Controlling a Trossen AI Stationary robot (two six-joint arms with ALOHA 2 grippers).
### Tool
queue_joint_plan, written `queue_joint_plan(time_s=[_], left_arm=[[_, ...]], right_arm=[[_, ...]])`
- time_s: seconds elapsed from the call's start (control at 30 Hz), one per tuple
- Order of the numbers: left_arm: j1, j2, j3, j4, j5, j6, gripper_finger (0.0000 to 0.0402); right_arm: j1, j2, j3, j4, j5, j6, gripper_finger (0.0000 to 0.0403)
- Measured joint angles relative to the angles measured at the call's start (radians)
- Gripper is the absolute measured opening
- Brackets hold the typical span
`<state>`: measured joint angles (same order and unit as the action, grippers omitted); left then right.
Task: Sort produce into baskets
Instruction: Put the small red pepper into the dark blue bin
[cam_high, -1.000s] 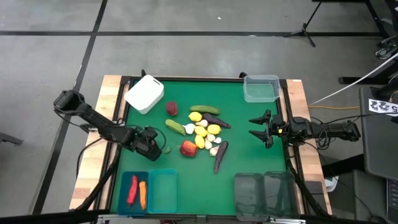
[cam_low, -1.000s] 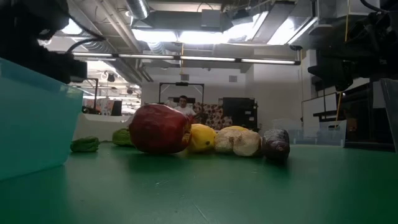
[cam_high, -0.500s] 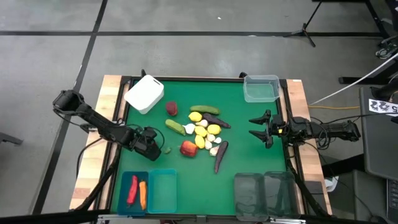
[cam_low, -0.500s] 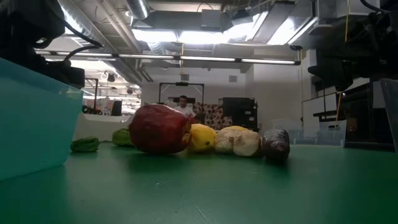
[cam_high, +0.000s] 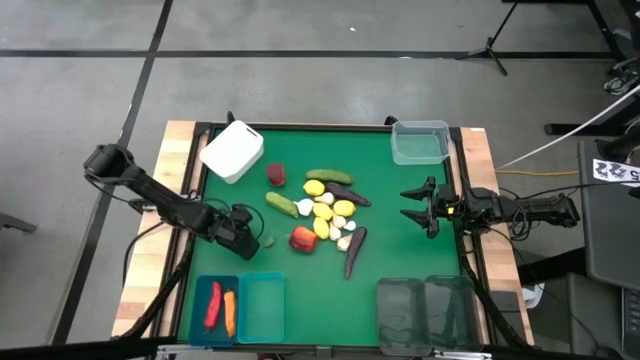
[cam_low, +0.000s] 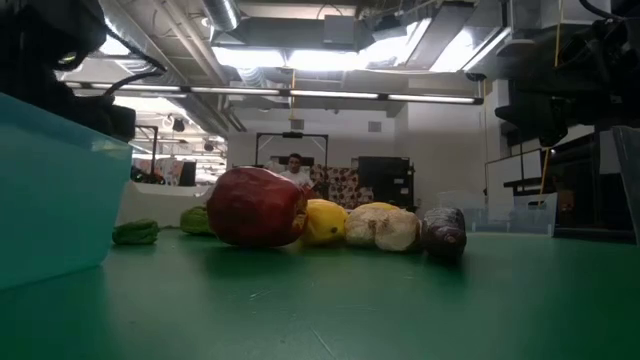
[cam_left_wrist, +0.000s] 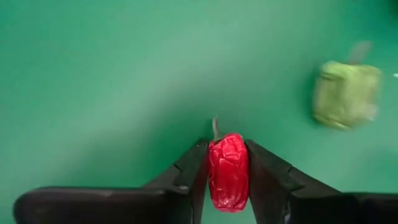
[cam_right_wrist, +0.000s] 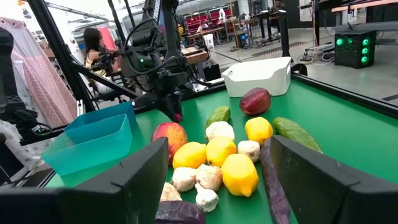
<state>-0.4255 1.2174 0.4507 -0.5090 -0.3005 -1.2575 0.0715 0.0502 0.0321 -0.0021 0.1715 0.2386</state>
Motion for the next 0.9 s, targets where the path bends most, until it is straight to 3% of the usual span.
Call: queue_joint_plan(time_s=[0.3, 0.5, 0.77, 0.9], left_arm=[[-0.001, -0.057, 0.063, -0.001, 0.003, 0.012, 0.0075], [-0.023, -0.081, 0.148, -0.003, 0.071, 0.063, 0.0074], [-0.176, -0.082, 0.308, 0.003, 0.121, 0.054, 0.0074], [-0.283, -0.078, 0.368, 0.009, 0.12, -0.043, 0.0074]], right_arm=[[0.0, 0.0, 0.0, 0.0, 0.0, 0.0, 0.028], [0.0, 0.0, 0.0, 0.0, 0.0, 0.0, 0.028], [0.0, 0.0, 0.0, 0.0, 0.0, 0.0, 0.028], [0.0, 0.0, 0.0, 0.0, 0.0, 0.0, 0.028]])
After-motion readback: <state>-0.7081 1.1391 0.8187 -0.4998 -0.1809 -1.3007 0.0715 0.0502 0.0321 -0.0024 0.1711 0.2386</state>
